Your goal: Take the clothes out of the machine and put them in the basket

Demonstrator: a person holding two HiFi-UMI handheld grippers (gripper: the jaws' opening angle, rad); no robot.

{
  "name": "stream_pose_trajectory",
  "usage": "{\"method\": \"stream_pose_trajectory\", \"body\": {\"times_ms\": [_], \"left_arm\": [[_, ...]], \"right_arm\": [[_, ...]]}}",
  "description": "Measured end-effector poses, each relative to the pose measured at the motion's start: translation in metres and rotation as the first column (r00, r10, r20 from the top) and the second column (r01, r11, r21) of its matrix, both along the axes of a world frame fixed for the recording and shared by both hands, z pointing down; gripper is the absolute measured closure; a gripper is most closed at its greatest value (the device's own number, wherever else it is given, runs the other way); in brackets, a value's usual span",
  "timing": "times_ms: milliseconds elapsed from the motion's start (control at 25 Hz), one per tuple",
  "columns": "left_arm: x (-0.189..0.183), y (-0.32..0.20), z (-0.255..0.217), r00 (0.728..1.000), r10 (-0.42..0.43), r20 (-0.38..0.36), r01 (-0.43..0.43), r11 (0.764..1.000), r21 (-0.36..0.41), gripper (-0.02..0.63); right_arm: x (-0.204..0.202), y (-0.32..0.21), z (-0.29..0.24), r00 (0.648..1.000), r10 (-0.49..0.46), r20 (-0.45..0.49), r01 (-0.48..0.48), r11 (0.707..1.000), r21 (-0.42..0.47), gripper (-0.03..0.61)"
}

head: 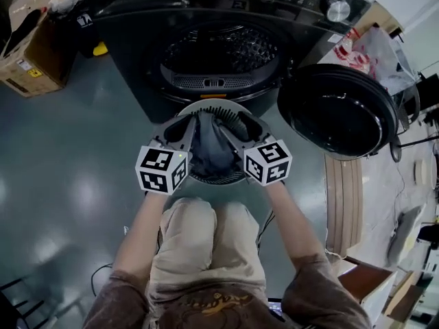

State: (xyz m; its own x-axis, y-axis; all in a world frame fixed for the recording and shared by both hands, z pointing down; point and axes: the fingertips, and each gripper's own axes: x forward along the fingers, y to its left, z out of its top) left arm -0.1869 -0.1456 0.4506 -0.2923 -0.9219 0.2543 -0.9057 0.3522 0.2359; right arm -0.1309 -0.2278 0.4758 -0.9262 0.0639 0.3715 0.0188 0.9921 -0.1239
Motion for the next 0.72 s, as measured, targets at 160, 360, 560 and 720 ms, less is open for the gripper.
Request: {"method": "stream_pose_trajectory", "body": {"times_ms": [160,360,560,720], "left_arm": [[-0.004,0.003,-0.083,0.999,0.028,0.021,-0.028,1.0,-0.014,0.607],[-0.006,0.025,-0.2,0.998,0.057,0.018,-0.056,0.998,-0.034,0.607],[0.002,0.033,-0.315,0.996,0.091,0.002,-0.09,0.994,-0.062,0.607],[0.018,0.038,-0.391,0.99,0.14,-0.017,-0.14,0.989,-0.053,0.607]], "right_arm": [[0.001,0.006,-0.084,1.0,-0.017,0.011,0.017,0.999,-0.028,0.307],[0.01,0.015,-0.209,0.998,-0.021,0.06,0.025,0.998,-0.065,0.325],[0.023,0.019,-0.324,0.999,-0.029,0.044,0.033,0.996,-0.083,0.325],[0.04,0.035,-0.401,0.999,-0.029,0.039,0.033,0.994,-0.102,0.331]]}}
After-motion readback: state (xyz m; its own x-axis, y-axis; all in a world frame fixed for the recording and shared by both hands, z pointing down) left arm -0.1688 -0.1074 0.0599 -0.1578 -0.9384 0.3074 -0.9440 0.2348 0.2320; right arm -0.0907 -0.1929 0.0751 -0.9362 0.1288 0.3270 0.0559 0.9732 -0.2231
